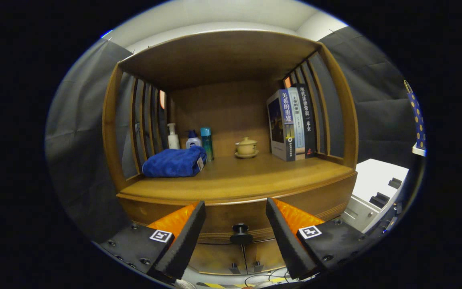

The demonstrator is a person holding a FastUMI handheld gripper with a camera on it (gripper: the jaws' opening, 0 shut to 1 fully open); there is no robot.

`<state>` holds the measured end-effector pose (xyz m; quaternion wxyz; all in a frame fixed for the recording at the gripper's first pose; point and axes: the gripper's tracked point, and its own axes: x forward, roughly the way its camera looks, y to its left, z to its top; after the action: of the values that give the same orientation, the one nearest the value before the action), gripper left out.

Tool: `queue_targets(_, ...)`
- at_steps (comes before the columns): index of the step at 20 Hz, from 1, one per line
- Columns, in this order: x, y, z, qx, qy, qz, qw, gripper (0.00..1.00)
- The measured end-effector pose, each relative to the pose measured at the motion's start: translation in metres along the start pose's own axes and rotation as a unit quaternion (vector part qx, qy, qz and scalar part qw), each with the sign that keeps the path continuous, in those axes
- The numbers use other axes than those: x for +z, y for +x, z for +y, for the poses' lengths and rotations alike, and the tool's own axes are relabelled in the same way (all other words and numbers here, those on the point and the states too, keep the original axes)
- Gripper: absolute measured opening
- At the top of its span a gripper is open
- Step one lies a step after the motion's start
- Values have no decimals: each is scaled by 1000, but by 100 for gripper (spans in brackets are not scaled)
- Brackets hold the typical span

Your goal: Pull open the drawer, take out the items inside it, and place them on the countertop above the cabinet.

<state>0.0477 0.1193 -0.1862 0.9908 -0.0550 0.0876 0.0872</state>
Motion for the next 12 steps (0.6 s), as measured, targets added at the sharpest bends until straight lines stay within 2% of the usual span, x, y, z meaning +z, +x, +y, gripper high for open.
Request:
queue_targets(5, -48, 19, -7, -14, -41, 32, 999, 99)
queue_targets(10, -74, 37, -10, 0, -3, 62, 998, 98)
queue_targets(12, -81, 39, -14, -3, -4, 70, 998, 83)
